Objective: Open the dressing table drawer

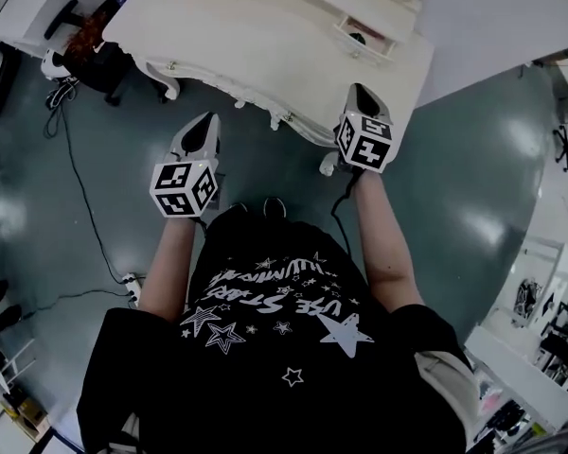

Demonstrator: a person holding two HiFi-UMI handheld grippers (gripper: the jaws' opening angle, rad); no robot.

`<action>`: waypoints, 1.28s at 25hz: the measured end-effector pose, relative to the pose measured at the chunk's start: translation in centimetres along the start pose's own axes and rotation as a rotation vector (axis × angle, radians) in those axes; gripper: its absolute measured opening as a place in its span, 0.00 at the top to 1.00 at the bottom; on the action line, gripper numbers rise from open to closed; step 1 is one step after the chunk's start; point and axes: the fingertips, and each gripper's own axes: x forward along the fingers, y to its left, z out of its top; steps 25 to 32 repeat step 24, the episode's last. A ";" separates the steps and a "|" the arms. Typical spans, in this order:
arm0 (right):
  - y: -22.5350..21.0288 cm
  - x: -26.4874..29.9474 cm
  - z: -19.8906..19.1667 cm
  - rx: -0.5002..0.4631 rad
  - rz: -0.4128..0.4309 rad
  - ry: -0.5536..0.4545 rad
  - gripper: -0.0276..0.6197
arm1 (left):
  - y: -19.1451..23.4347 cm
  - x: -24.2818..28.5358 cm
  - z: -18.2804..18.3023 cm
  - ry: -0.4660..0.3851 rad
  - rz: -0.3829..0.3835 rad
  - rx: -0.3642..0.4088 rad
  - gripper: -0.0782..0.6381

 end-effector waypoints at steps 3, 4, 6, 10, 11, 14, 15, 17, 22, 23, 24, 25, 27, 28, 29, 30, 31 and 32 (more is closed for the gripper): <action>1.5 -0.4 -0.7 -0.029 0.035 0.016 0.91 | 0.4 -1.6 -1.2 0.008 0.024 -0.018 0.89; 2.0 -0.5 -0.9 -0.036 0.045 0.020 0.91 | 0.5 -2.1 -1.6 0.010 0.030 -0.025 0.89; 3.0 -0.8 -1.5 -0.044 0.060 0.026 0.91 | 0.8 -3.2 -2.5 0.015 0.036 -0.037 0.89; 5.2 -2.3 -2.6 -0.053 0.071 0.036 0.91 | 1.5 -6.2 -4.1 0.018 0.048 -0.062 0.89; 5.8 -2.8 -2.8 -0.055 0.074 0.037 0.91 | 1.9 -7.1 -4.4 0.017 0.053 -0.067 0.89; 8.1 -4.8 -3.1 -0.061 0.087 0.028 0.91 | 2.7 -9.9 -4.9 0.007 0.064 -0.067 0.89; 8.9 -5.7 -3.1 -0.066 0.093 0.023 0.91 | 2.9 -10.9 -5.0 0.001 0.066 -0.065 0.89; 10.2 -7.4 -3.3 -0.082 0.103 0.013 0.91 | 3.1 -12.8 -5.2 -0.010 0.070 -0.068 0.89; 13.2 -11.5 -4.4 -0.081 0.113 0.003 0.91 | 3.2 -17.6 -6.2 -0.017 0.064 -0.067 0.89; 13.8 -12.3 -4.7 -0.079 0.115 0.002 0.91 | 3.2 -18.5 -6.5 -0.018 0.063 -0.066 0.89; 14.4 -13.1 -5.0 -0.077 0.118 0.001 0.91 | 3.2 -19.5 -6.7 -0.019 0.062 -0.065 0.89; 14.4 -13.1 -5.0 -0.077 0.118 0.001 0.91 | 3.2 -19.5 -6.7 -0.019 0.062 -0.065 0.89; 14.4 -13.1 -5.0 -0.077 0.118 0.001 0.91 | 3.2 -19.5 -6.7 -0.019 0.062 -0.065 0.89; 14.4 -13.1 -5.0 -0.077 0.118 0.001 0.91 | 3.2 -19.5 -6.7 -0.019 0.062 -0.065 0.89; 14.4 -13.1 -5.0 -0.077 0.118 0.001 0.91 | 3.2 -19.5 -6.7 -0.019 0.062 -0.065 0.89; 14.4 -13.1 -5.0 -0.077 0.118 0.001 0.91 | 3.2 -19.5 -6.7 -0.019 0.062 -0.065 0.89; 14.4 -13.1 -5.0 -0.077 0.118 0.001 0.91 | 3.2 -19.5 -6.7 -0.019 0.062 -0.065 0.89; 14.4 -13.1 -5.0 -0.077 0.118 0.001 0.91 | 3.2 -19.5 -6.7 -0.019 0.062 -0.065 0.89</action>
